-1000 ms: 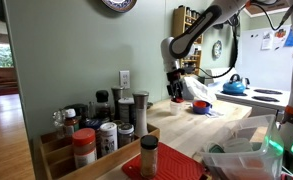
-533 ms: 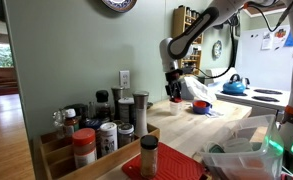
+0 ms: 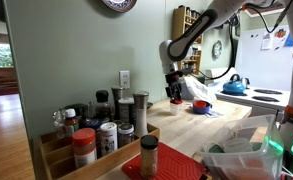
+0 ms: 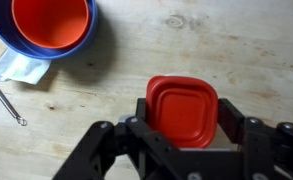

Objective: Stack up the transparent bowl and put a lid on them

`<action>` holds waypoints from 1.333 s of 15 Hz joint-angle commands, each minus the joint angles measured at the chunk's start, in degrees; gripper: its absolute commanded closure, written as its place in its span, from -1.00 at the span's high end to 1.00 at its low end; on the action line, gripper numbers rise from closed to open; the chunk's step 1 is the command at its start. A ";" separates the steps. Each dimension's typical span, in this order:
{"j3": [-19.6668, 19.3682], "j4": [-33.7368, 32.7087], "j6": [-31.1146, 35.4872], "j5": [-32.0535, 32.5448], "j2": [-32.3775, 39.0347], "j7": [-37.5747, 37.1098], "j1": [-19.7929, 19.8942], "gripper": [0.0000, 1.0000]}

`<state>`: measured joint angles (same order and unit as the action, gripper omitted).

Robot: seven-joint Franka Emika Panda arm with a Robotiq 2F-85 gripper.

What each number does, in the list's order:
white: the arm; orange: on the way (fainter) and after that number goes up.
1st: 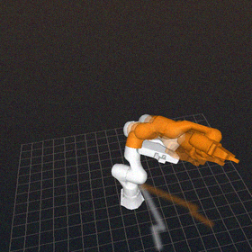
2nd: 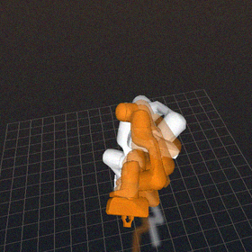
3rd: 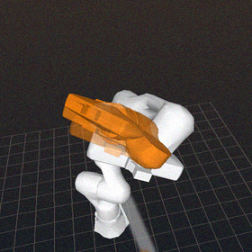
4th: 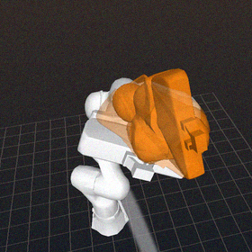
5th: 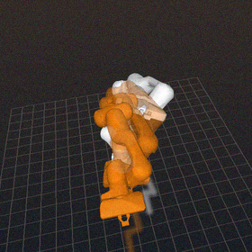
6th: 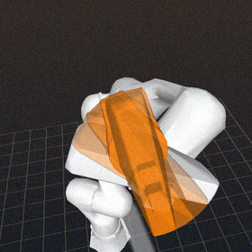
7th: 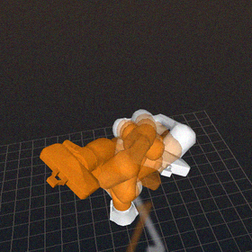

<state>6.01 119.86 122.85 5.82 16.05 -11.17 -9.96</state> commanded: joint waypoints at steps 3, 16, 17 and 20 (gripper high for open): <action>-0.11 -1.14 -1.07 0.04 1.40 0.98 0.11 -0.07; -0.01 -0.54 -1.49 -0.52 -0.41 1.42 0.34 1.00; 0.03 -0.32 -1.30 -0.55 -0.93 1.46 0.34 1.00; 0.25 0.63 -1.23 -1.17 -3.30 1.88 0.50 1.00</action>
<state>5.99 119.53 122.85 5.66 15.44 -10.57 -9.77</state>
